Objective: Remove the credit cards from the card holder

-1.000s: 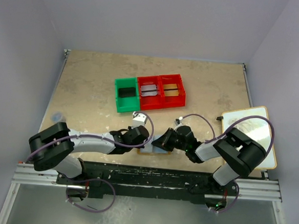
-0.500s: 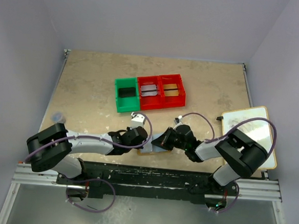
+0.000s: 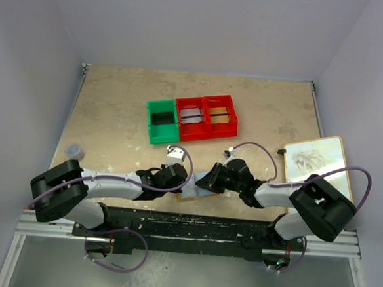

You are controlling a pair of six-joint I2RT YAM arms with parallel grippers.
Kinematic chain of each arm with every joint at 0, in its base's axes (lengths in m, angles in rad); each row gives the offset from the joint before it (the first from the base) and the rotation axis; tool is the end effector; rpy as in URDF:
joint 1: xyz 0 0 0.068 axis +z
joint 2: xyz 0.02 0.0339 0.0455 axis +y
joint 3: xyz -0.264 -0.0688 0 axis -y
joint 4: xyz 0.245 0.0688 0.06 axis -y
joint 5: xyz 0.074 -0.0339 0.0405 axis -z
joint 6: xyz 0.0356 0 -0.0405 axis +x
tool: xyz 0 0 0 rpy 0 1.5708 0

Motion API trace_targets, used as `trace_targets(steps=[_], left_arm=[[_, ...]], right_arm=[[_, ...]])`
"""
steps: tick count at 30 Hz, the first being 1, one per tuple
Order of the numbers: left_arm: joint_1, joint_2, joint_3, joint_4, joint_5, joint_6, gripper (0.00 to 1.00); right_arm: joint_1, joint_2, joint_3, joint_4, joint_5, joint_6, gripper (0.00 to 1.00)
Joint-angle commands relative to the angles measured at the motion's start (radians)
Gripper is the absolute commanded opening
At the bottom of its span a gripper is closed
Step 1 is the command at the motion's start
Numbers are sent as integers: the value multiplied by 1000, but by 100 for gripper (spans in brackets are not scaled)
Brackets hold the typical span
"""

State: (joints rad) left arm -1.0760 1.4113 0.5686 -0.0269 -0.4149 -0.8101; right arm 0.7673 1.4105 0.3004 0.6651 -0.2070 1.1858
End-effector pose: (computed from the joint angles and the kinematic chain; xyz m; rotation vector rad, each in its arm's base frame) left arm 0.1336 -0.2173 0.1498 0.1337 2.3793 -0.4096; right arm 0.1668 0.1710 0.1345 0.3333 2.3016 1.3482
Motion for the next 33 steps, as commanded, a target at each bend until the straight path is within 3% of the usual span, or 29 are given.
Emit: trace_targets(steps=[1,5,13,21,27,33], left_arm=[[-8,-39,-22,-78,47,11,19],[-8,-110,-1,-101,54,17,32],[-8,-124,11,-50,194,23,33],[-8,-10,1,-60,168,-10,21],[-13,55,-6,-37,180,2,8],[-27,65,-19,-15,179,-7,5]], right_arm=[[-2,25,42,-47,-32,-56,26],[-2,38,23,-7,-57,-56,30],[-2,128,43,62,-102,-84,29],[-2,139,11,140,-110,-61,29],[2,198,-15,337,-176,-18,28],[21,251,-12,459,-183,-14,19]])
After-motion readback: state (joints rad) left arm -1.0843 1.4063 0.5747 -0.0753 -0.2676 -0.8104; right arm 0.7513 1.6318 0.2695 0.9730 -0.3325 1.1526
